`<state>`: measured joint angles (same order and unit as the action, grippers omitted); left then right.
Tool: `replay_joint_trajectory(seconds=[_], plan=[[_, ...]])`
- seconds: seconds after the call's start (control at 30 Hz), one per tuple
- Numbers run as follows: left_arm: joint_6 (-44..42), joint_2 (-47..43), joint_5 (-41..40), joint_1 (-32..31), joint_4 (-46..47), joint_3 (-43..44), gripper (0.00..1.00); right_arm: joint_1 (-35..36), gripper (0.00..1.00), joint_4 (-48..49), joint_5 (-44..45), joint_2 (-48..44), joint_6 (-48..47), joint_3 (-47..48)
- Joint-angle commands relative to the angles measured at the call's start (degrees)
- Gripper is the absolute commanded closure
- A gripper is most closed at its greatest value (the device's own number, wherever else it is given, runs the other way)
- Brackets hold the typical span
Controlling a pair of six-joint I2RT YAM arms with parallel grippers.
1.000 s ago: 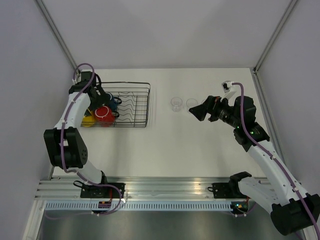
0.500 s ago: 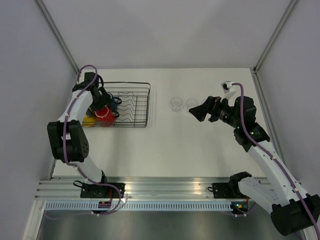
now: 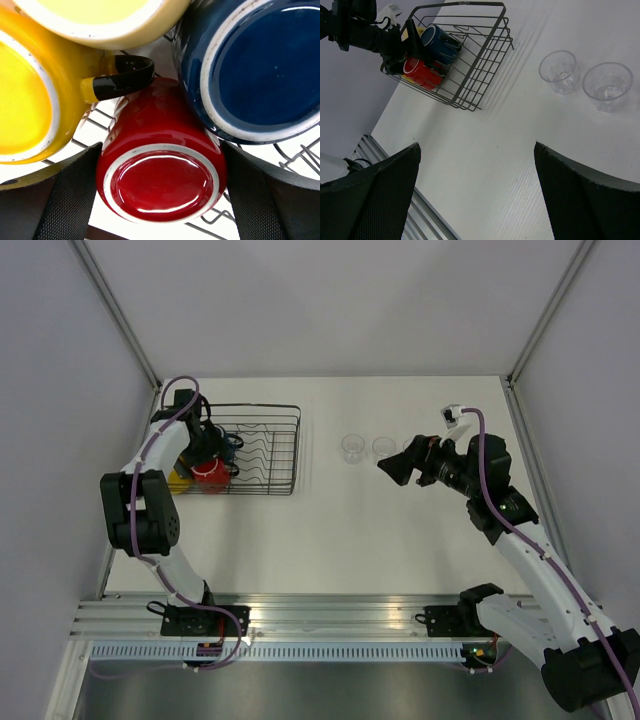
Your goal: Unload the cups from the dish rack
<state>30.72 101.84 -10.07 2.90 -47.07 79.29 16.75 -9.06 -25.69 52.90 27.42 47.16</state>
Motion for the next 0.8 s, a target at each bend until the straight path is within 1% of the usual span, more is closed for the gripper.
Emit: replay_joint_trajectory(seconds=[0.0,0.2,0.23,0.27,0.33,0.37,0.43,0.47,0.5,0.53,0.6,0.63,0.77], plan=[[-0.6,1.4,0.8,0.1,0.8,-1.0,0.02,0.1,0.02,2.0,-1.1,-1.0,-1.1,-0.6],[-0.9,2.6,1.3,0.1,0.7,-0.9,0.04,0.2,0.02,2.3,-1.5,-1.0,-1.1,-0.8],[-0.9,2.7,1.6,0.0,0.7,-0.9,0.06,0.0,0.02,2.2,-1.5,-1.0,-1.1,-0.8],[-1.1,2.6,1.7,0.0,0.7,-0.9,0.14,0.1,0.02,2.3,-1.5,-1.0,-1.1,-0.8],[-1.1,1.7,1.8,0.0,0.7,-1.0,0.17,0.1,0.02,2.4,-1.6,-1.1,-1.1,-0.8],[-1.2,1.3,1.8,0.0,0.7,-0.9,0.29,0.1,0.02,2.3,-1.6,-1.1,-1.1,-0.8],[-1.3,0.2,2.0,0.0,0.8,-0.7,0.4,0.1,0.02,2.4,-1.6,-1.2,-1.1,-0.8],[-1.4,-0.1,2.0,0.1,0.8,-0.6,0.56,0.1,0.02,2.4,-1.6,-1.2,-1.1,-0.8],[-1.5,-0.6,2.1,0.0,0.7,-0.4,0.61,0.1,0.02,2.4,-1.7,-1.2,-1.1,-0.8],[-1.5,-1.0,2.2,0.0,0.7,-0.4,0.74,0.0,0.02,2.4,-1.7,-1.2,-1.1,-0.8],[-1.5,-1.6,2.8,0.0,0.7,-0.1,0.86,0.0,0.02,2.4,-1.8,-1.4,-1.1,-0.7],[-1.7,-3.1,3.6,0.0,0.6,0.3,0.98,0.1,0.02,2.4,-1.8,-1.3,-1.1,-0.7],[-2.0,-4.4,4.7,0.1,0.7,1.0,0.98,0.0,0.02,2.3,-1.8,-1.3,-1.1,-0.7]])
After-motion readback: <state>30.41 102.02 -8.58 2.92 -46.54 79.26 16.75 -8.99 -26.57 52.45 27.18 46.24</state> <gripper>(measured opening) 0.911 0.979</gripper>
